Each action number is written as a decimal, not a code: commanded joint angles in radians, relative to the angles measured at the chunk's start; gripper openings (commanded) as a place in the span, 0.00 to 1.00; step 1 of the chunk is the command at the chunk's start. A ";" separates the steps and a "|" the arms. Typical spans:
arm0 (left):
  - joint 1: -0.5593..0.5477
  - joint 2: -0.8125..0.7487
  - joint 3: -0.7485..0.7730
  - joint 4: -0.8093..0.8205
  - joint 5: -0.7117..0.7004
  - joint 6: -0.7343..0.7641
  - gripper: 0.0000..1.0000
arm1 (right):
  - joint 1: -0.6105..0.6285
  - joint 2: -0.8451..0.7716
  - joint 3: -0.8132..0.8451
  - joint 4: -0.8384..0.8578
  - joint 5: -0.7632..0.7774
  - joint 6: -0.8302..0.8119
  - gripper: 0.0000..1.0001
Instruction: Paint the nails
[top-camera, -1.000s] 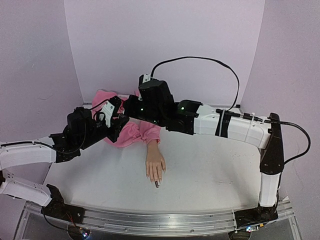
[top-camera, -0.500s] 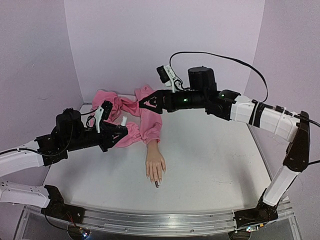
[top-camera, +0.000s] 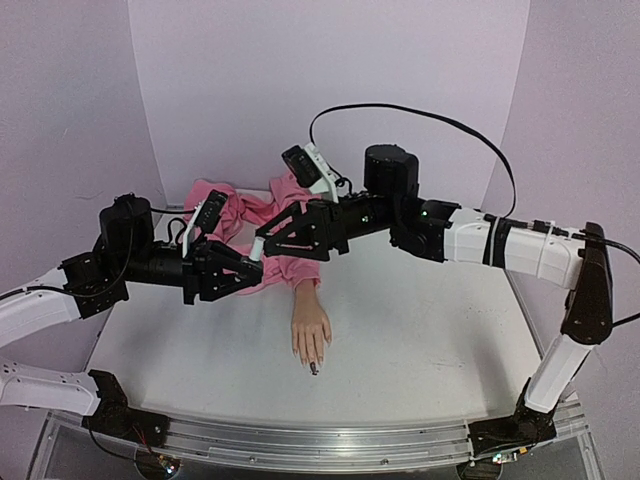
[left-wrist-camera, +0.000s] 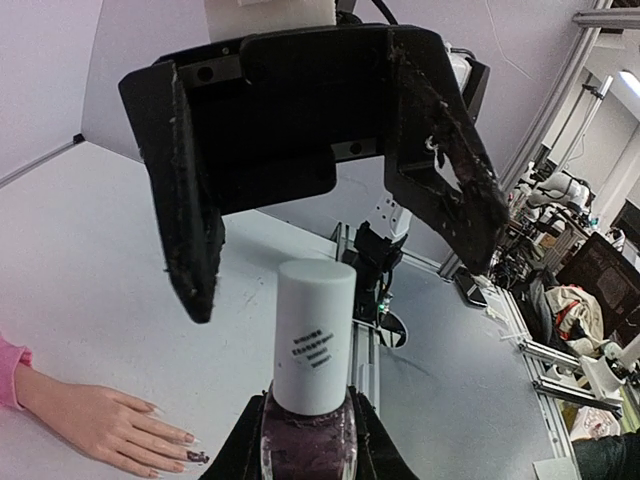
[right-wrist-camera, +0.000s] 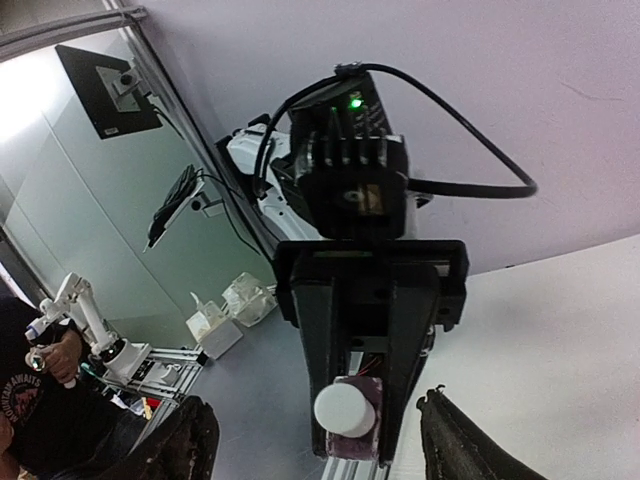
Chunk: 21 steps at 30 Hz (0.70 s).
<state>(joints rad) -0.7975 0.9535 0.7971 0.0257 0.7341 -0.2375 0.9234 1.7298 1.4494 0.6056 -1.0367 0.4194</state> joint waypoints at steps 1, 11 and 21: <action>0.004 0.008 0.050 0.041 0.074 -0.020 0.00 | 0.013 0.010 0.023 0.117 -0.055 0.018 0.63; 0.005 -0.004 0.045 0.051 0.083 -0.029 0.00 | 0.040 0.059 0.066 0.148 -0.066 0.037 0.31; 0.005 -0.010 0.045 0.055 0.034 -0.006 0.00 | 0.054 0.054 0.048 0.163 -0.026 0.051 0.00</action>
<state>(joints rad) -0.7948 0.9653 0.7979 0.0280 0.7933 -0.2939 0.9581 1.7969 1.4612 0.6960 -1.0389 0.4297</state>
